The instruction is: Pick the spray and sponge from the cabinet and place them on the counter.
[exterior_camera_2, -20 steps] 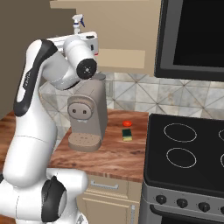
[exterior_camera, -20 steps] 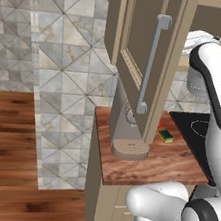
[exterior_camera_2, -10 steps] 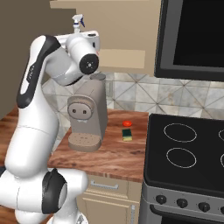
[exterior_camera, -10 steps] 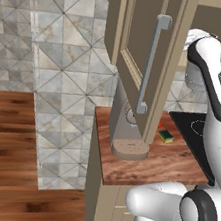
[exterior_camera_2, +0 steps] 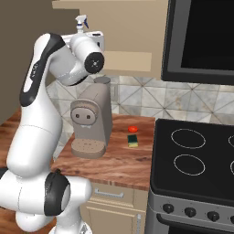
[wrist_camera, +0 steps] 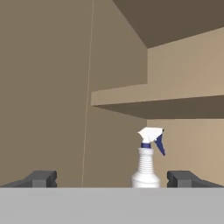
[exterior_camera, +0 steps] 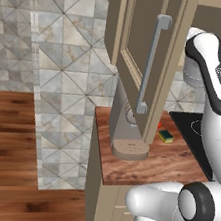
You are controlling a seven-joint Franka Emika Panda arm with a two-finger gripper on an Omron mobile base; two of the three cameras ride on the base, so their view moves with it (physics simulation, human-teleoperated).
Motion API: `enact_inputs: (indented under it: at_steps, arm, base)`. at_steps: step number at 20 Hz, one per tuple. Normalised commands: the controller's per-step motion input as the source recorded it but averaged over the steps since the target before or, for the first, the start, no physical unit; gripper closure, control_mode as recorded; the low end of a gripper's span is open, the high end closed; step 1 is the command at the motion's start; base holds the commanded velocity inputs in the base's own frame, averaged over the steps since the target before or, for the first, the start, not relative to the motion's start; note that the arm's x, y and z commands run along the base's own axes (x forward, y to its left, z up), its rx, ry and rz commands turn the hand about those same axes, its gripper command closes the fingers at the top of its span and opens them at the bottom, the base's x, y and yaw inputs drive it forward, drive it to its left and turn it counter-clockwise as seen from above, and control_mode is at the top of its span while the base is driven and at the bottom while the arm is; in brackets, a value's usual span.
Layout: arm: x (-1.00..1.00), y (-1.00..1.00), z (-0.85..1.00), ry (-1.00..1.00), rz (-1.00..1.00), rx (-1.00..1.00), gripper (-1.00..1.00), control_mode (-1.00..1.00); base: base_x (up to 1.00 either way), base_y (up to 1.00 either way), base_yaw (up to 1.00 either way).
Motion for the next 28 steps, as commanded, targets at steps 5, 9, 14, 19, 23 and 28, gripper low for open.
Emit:
enact_inputs:
  at_steps: [5,9,14,19,23,28]
  arm:
    - [0.13,0.05,0.00,0.01,0.02,0.00,-1.00,-1.00]
    - [0.13,0.04,-0.02,0.00,0.02,-0.01,-1.00,-1.00]
    - [0.14,0.03,-0.04,0.00,0.02,-0.01,-1.00,-1.00]
    - [0.15,0.00,-0.02,0.00,0.02,-0.01,-1.00,-1.00]
    - [0.15,0.00,0.00,0.00,0.02,0.00,-1.00,-1.00]
    - [0.14,0.00,0.00,0.00,0.02,0.00,-1.00,-1.00]
  base:
    - [0.00,0.00,0.00]
    - [0.00,0.00,0.00]
    - [0.00,0.00,0.00]
    - [0.00,0.00,0.00]
    - [0.00,0.00,0.00]
    - [0.00,0.00,0.00]
